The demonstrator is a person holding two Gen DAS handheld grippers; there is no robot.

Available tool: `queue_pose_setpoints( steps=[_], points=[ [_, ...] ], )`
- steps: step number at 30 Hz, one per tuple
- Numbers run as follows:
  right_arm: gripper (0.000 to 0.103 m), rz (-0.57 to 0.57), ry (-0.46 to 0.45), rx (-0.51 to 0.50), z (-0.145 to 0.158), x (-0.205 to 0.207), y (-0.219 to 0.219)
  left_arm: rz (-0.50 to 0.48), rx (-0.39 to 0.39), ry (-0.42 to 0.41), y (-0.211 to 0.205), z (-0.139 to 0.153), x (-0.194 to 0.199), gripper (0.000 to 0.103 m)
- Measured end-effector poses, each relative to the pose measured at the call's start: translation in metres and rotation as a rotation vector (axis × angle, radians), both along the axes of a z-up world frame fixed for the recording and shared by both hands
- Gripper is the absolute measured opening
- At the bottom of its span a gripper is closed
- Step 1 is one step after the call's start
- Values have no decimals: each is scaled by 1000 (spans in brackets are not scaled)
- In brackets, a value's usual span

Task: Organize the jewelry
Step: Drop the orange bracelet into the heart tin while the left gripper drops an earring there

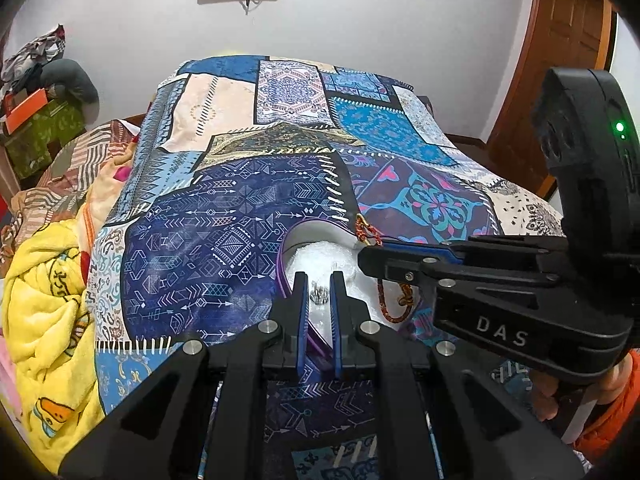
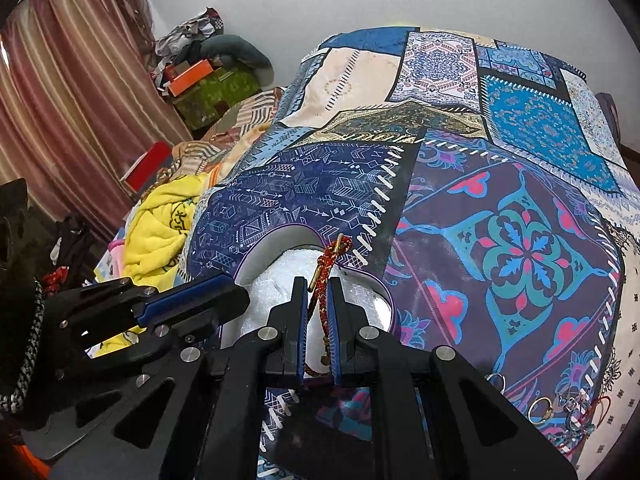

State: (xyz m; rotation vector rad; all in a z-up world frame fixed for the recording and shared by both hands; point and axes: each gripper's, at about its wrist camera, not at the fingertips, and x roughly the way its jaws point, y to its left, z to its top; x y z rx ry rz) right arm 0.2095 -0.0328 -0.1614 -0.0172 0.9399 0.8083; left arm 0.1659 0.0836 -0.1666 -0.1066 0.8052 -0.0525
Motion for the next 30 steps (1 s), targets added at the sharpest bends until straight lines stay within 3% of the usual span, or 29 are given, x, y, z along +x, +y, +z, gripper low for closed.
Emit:
queue_pose_setpoints(
  steps=[5, 11, 16, 18, 30],
  points=[
    [9, 8, -5, -12, 0, 0, -1, 4, 10, 4, 0, 1, -2, 8],
    [29, 8, 19, -15, 0, 1, -4, 12, 20, 10, 1, 3, -4, 14],
    [30, 0, 12, -3, 8, -2, -9, 28, 23, -3, 4, 11, -9, 21],
    [30, 4, 5, -1, 12, -4, -10, 35, 29, -14, 4, 15, -11, 31],
    [30, -70, -107, 4, 51, -20, -39, 39, 41, -72, -1, 47, -28, 42]
  ],
)
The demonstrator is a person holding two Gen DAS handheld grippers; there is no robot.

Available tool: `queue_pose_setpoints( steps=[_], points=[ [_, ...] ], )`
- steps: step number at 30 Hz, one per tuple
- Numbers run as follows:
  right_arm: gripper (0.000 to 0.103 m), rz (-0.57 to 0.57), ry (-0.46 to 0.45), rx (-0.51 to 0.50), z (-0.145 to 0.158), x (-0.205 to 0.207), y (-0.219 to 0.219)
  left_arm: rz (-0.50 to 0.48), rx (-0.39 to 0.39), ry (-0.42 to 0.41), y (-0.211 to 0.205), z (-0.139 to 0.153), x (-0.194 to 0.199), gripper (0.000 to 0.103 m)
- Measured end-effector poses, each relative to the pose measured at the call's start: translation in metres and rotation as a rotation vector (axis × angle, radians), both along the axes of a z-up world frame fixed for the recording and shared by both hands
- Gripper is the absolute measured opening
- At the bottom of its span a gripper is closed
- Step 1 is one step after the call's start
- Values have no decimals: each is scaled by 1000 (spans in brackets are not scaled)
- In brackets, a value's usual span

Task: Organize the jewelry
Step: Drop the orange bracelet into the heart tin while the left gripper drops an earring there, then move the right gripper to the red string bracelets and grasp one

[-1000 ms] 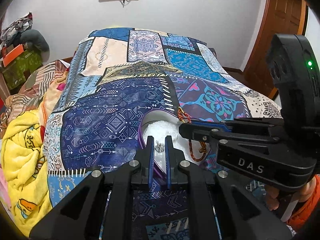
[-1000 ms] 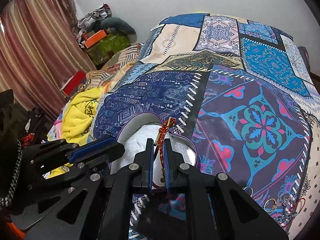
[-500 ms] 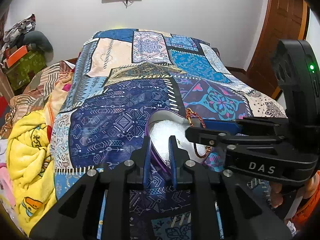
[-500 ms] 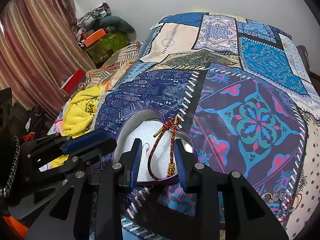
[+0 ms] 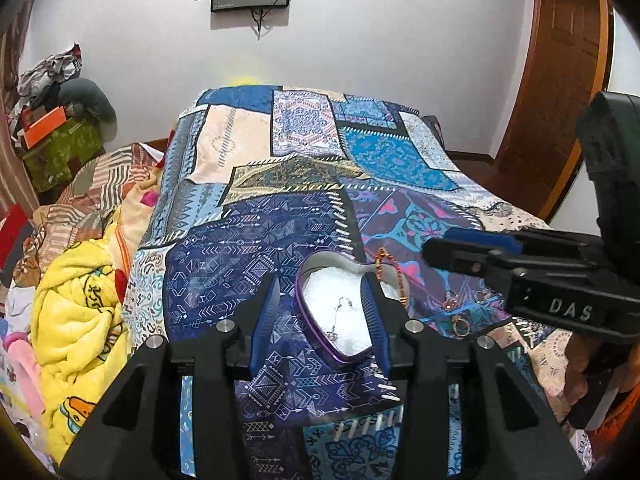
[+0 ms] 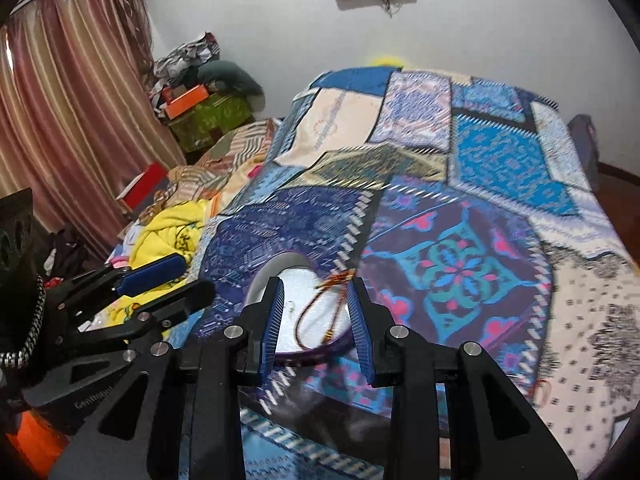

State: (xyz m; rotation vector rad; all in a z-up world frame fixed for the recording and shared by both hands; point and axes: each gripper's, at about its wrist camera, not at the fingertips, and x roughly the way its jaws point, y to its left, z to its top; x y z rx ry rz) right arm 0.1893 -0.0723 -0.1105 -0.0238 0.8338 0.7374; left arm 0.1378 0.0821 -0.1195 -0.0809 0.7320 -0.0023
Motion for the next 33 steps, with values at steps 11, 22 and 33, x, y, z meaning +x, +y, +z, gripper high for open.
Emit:
queue_pose_setpoints(
  steps=[11, 22, 33],
  points=[
    [30, -116, -44, -61, 12, -11, -57, -85, -4, -16, -41, 14, -6, 49],
    [30, -225, 12, -123, -12, -19, -122, -209, -55, 119, -99, -26, 8, 49],
    [30, -230, 103, -143, -46, -21, -143, -263, -45, 216, -124, -65, 24, 49]
  ],
)
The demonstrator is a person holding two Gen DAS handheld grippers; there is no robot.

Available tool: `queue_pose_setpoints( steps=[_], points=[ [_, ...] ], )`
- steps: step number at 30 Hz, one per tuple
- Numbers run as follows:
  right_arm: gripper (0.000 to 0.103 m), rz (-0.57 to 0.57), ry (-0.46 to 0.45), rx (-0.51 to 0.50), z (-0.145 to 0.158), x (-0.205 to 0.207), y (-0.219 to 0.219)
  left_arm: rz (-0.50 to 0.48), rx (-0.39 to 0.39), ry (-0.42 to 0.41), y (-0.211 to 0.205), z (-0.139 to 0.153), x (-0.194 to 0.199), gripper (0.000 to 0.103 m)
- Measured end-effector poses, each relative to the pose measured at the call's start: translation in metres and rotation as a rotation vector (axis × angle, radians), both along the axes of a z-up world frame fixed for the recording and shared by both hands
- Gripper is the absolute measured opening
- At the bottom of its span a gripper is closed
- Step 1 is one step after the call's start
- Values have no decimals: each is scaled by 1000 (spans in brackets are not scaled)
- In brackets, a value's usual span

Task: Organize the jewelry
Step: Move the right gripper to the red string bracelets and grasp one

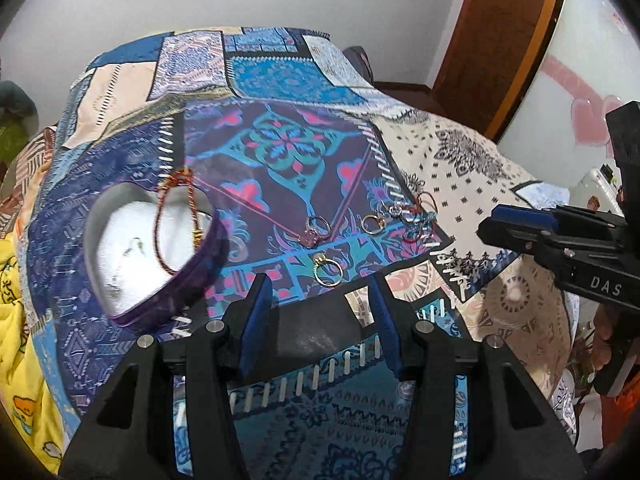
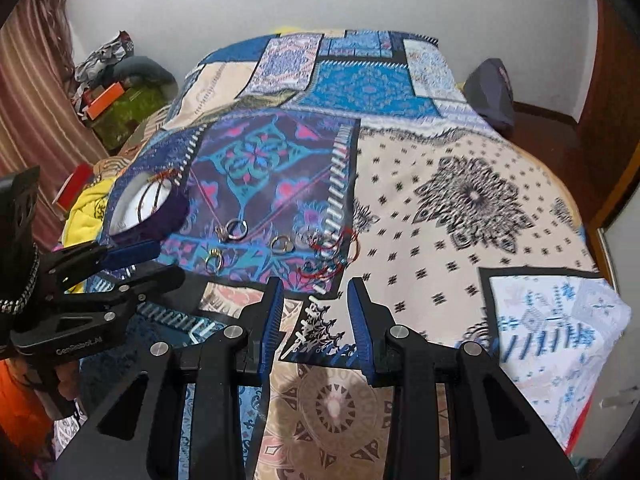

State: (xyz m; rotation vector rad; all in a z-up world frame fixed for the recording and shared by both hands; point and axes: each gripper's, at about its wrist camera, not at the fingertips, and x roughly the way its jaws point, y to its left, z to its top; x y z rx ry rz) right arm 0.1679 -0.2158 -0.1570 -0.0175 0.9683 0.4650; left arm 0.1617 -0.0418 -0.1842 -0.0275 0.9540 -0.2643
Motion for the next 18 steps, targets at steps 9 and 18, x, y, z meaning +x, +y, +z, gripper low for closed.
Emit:
queue_pose_setpoints(
  steps=[9, 18],
  points=[
    [30, 35, 37, -17, -21, 21, 13, -23, -3, 47, -9, -21, 19, 45],
    [30, 66, 34, -81, -32, 30, 20, -44, 1, 48, -14, -27, 28, 40]
  ],
)
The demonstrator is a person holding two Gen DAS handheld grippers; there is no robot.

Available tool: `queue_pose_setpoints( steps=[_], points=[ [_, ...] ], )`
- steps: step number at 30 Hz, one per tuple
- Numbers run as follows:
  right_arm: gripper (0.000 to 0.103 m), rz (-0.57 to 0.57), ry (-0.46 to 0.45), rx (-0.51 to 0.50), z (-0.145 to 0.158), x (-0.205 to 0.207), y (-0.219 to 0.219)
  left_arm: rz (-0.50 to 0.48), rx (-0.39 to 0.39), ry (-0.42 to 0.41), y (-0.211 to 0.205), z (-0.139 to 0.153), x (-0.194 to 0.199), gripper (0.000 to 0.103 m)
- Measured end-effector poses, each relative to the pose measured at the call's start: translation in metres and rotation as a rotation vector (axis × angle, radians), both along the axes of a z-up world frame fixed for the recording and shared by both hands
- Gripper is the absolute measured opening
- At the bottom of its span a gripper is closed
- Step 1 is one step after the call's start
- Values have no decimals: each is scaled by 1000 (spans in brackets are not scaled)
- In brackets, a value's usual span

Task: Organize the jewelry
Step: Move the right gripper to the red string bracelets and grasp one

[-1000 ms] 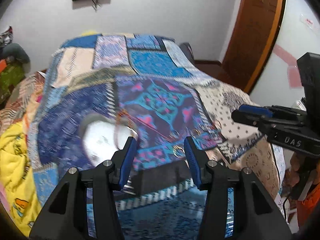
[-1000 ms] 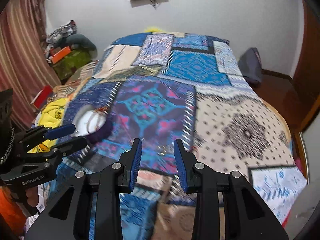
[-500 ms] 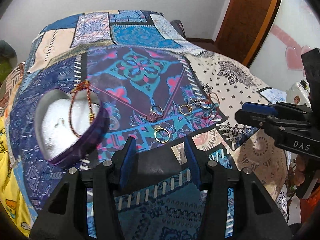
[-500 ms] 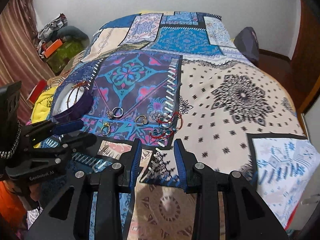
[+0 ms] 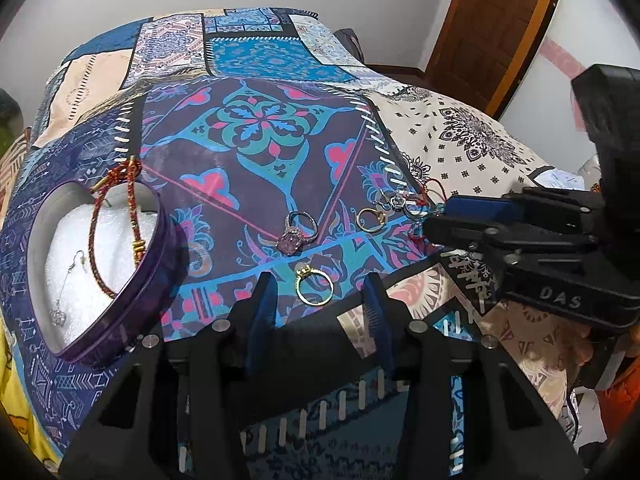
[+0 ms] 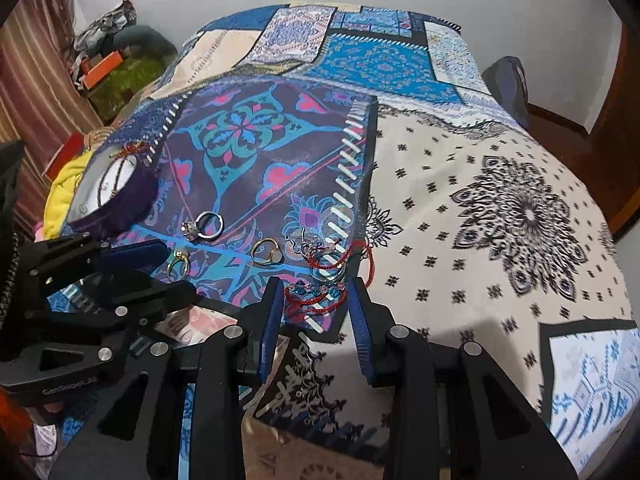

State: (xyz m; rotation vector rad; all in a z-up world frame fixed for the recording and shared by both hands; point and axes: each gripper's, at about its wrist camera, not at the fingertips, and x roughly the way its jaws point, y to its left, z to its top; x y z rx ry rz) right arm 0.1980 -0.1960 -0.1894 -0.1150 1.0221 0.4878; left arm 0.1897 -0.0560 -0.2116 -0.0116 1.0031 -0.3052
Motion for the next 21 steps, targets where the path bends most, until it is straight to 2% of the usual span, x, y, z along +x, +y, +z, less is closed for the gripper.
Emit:
queue_pose_setpoints(
  steps=[3, 11, 16, 17, 19, 21],
  points=[
    [36, 31, 6, -6, -3, 0, 6, -10, -3, 3, -1, 0, 2, 33],
    [35, 52, -2, -4, -9, 1, 10, 10, -42, 21, 5, -2, 6, 18],
    [26, 30, -36, -36, -10, -1, 14, 24, -62, 22, 8, -2, 5, 17],
    [22, 24, -37, -35, -10, -1, 13, 24, -61, 23, 7, -2, 5, 3],
    [11, 11, -28, -25, -10, 0, 8, 22, -72, 34, 8, -2, 4, 2],
    [7, 5, -21, -13, -10, 1, 6, 23, -76, 35, 8, -2, 2, 2]
  ],
)
